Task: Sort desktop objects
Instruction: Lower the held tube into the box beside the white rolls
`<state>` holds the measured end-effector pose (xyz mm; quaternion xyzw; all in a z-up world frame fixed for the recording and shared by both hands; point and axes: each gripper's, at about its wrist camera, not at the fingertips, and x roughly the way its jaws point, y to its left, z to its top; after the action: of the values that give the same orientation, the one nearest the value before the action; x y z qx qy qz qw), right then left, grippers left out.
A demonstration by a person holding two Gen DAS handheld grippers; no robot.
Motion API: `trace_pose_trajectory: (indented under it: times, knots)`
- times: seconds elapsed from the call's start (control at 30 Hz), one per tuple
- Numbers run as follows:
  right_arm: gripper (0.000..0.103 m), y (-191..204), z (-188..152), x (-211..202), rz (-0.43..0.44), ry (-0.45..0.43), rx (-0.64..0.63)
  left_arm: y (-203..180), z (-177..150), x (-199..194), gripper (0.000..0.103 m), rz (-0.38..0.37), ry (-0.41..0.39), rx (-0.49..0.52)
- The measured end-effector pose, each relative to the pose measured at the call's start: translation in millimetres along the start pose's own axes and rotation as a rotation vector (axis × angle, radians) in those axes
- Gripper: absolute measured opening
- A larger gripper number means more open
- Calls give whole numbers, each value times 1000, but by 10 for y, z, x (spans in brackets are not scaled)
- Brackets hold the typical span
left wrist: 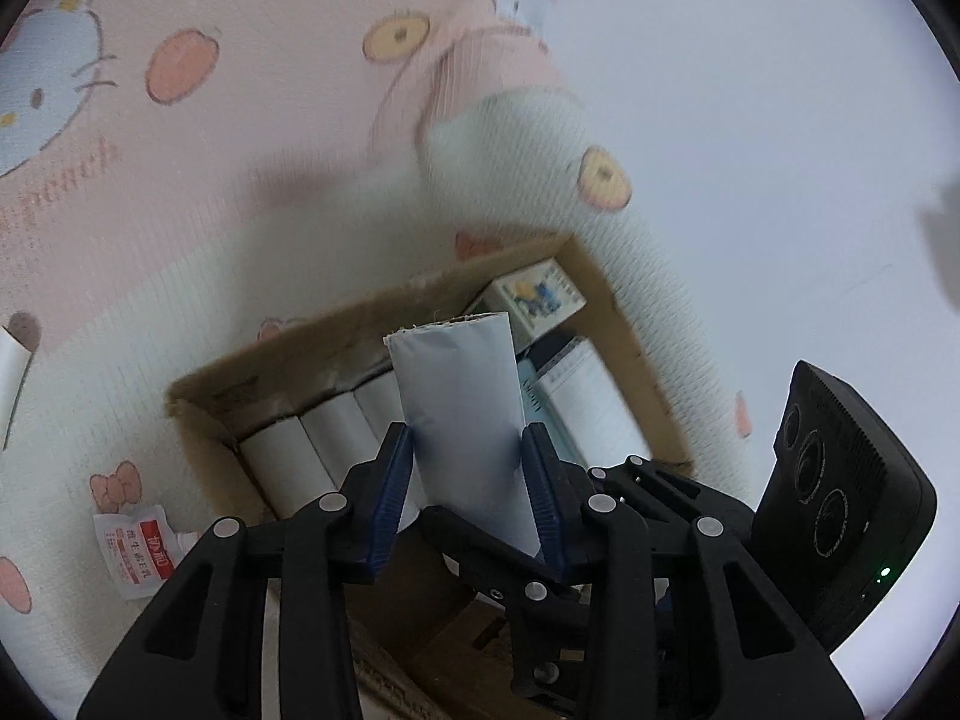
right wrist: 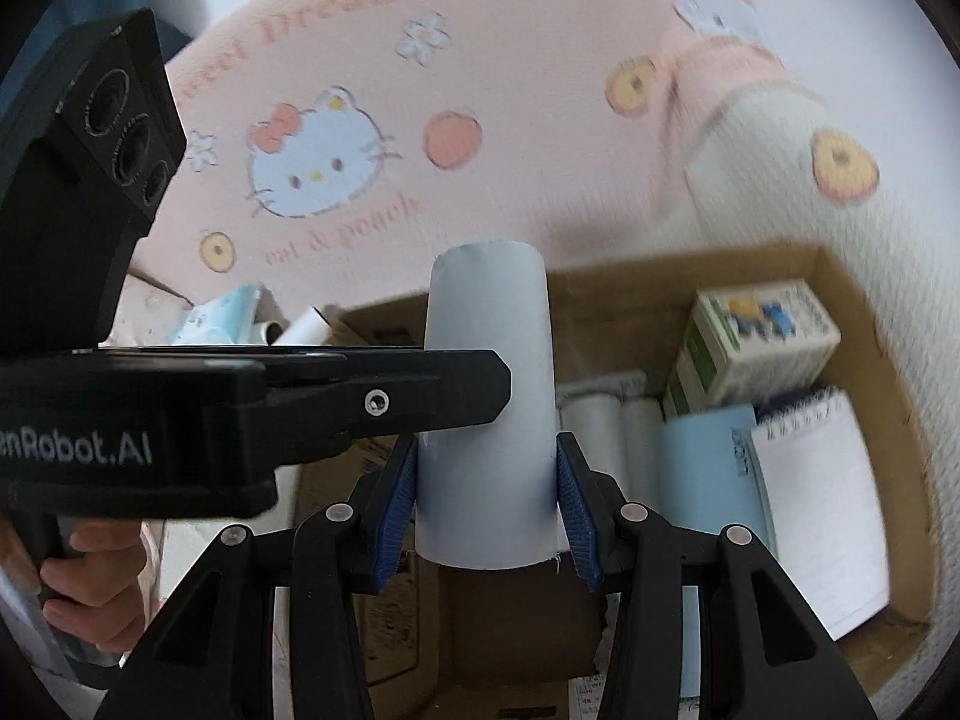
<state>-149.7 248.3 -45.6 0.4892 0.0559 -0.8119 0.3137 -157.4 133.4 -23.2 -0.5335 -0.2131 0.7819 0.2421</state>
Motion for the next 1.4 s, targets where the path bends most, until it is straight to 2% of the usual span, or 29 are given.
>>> trace_pose_trajectory:
  times: [0.13,0.3,0.63,0.83,0.97,1.27,1.4]
  knots:
    - [42,-152,-61,106,18,41,33,-26,23,171,41,17,40,4]
    - [42,-209,-96,181,-6,83,13,-55,-8,303,41,45,62,27]
    - [42,-275,-94,401,-2,220,1,140,12,519,40,34,167,-93]
    - [42,-389,-90,493,12,269,20,87,13,638,40,81,196,-69]
    - [42,-451,-101,542,27,300,27,100,24,726,40,85,229,-74]
    - [42,-587,-99,614,53,337,59,158,55,866,39,109,262,-126]
    - [42,-686,-115,694,47,361,105,196,58,987,33,137,290,-168]
